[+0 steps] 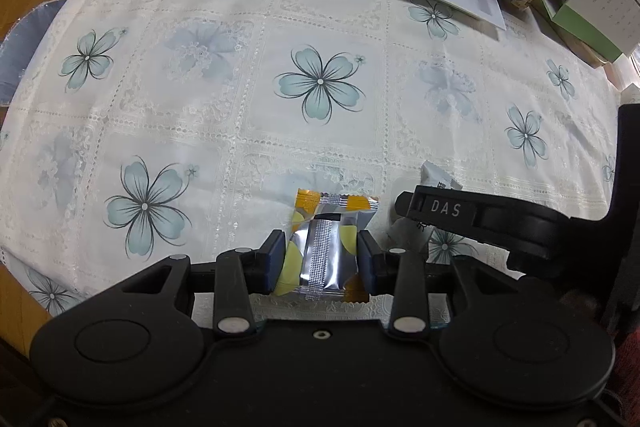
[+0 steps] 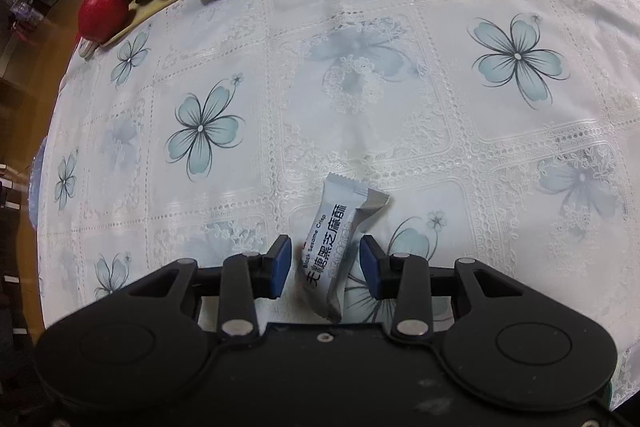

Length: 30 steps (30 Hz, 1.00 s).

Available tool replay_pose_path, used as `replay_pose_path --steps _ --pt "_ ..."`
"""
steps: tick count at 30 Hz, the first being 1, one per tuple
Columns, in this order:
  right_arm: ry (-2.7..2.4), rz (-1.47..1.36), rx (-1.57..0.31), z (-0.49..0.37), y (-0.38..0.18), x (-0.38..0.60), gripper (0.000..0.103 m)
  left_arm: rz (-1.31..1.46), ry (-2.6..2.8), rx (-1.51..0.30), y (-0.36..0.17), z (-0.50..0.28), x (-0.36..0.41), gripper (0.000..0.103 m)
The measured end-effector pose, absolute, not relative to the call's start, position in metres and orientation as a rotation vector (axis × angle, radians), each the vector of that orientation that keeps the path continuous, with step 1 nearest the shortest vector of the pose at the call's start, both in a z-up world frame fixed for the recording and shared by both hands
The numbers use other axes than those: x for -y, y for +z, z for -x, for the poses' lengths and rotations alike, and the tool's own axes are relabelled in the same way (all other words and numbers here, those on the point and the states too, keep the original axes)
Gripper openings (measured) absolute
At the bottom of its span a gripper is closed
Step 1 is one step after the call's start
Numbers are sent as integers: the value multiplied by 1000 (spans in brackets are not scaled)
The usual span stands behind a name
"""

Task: Organize snacks
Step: 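Lift the candy with the left tool while the right tool regrips the wafer bar, then carry the candy and wafer bar over the gold tray with both tools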

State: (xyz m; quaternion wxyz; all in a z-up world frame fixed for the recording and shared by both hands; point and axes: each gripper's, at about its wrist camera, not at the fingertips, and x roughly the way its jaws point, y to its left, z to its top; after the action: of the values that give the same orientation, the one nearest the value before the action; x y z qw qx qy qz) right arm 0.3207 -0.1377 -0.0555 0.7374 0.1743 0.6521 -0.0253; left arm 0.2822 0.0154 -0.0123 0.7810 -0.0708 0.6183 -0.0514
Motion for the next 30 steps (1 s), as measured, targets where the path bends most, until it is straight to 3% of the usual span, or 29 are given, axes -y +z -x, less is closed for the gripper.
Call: replay_pose_path --steps 4,6,10,21,30 --pt "-57 -334 -1417 -318 -54 132 40 161 -103 -1339 -13 -283 -17 47" --pt "-59 -346 -1416 -318 -55 136 32 158 -99 -1341 -13 -284 -17 47" --pt "-49 -383 -1419 -315 -50 146 25 150 -102 -1348 -14 -283 -15 47" --pt "8 -452 -1307 -288 2 192 24 130 -117 -1319 -6 -259 -17 46" --pt "42 -555 -1226 -216 38 223 24 117 -142 -1321 2 -203 -13 46"
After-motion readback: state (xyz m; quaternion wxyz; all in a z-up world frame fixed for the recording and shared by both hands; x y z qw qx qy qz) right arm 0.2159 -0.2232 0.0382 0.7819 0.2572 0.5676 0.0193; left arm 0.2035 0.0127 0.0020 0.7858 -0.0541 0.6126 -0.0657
